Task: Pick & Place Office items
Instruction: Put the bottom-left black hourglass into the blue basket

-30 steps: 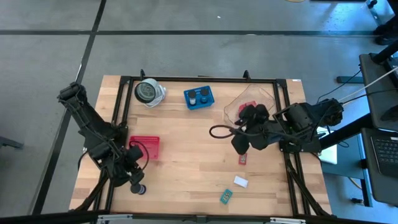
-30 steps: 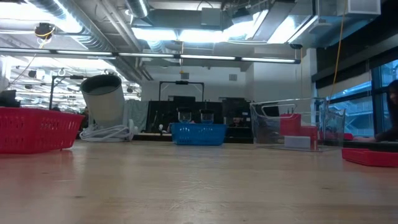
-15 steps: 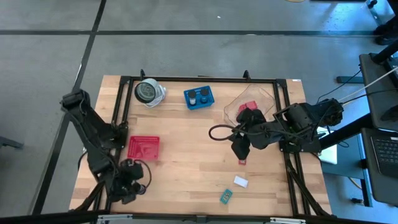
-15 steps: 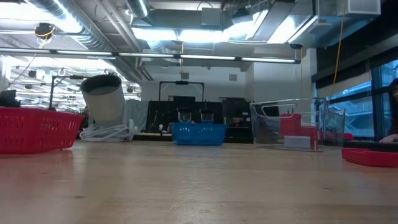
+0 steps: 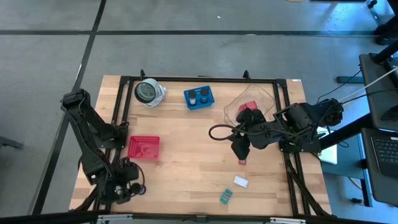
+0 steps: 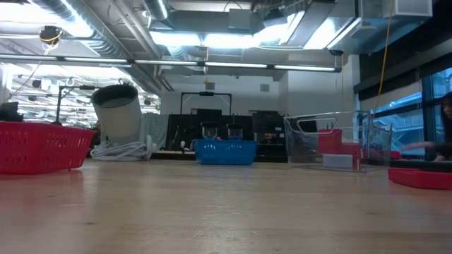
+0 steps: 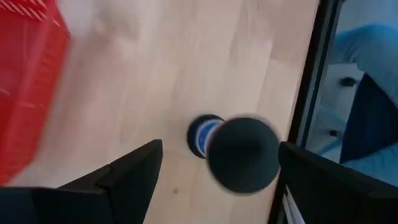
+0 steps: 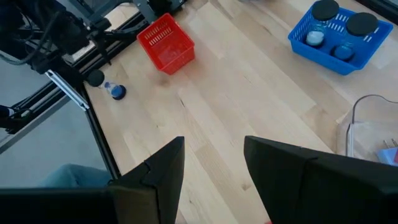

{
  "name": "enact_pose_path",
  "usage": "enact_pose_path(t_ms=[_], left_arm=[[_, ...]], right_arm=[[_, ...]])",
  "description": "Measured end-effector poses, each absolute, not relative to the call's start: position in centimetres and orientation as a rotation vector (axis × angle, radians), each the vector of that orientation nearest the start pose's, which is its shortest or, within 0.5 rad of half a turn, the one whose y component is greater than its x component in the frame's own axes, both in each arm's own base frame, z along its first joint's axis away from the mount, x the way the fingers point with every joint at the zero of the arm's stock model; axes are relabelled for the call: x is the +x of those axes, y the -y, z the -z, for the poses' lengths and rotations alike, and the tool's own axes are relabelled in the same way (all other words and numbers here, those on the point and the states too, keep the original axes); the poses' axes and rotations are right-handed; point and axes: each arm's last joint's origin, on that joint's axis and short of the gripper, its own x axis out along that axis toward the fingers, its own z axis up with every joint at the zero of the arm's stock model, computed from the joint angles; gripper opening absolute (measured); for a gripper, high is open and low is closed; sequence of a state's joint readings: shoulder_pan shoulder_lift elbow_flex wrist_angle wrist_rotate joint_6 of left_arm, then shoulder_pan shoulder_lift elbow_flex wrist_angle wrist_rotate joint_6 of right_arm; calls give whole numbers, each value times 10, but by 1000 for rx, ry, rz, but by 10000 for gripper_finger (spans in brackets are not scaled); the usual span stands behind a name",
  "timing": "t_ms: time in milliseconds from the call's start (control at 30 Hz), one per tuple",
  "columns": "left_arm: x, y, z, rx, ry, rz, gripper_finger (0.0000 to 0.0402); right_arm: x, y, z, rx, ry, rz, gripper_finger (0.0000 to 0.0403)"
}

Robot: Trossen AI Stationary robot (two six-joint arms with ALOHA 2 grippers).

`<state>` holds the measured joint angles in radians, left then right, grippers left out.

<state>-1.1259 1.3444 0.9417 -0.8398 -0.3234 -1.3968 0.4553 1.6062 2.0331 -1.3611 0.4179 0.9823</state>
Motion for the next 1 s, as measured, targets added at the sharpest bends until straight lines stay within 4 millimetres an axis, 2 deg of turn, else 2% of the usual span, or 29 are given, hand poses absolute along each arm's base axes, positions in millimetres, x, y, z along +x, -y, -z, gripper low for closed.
enact_pose_path(t_ms=[233, 367, 600, 1000], left_arm=[[114, 213, -237, -386, -1050, -35, 349], [108, 218, -237, -293, -1052, 49, 360], [96, 228, -227, -73, -1025, 128, 363], [101, 244, -197, 32, -1055, 99, 363]], right_arm=[[260, -114, -448, 529, -767, 371, 170], [260, -114, -448, 529, -767, 371, 170], [260, -114, -448, 530, -767, 371, 170], [260, -114, -448, 532, -766, 372, 170]])
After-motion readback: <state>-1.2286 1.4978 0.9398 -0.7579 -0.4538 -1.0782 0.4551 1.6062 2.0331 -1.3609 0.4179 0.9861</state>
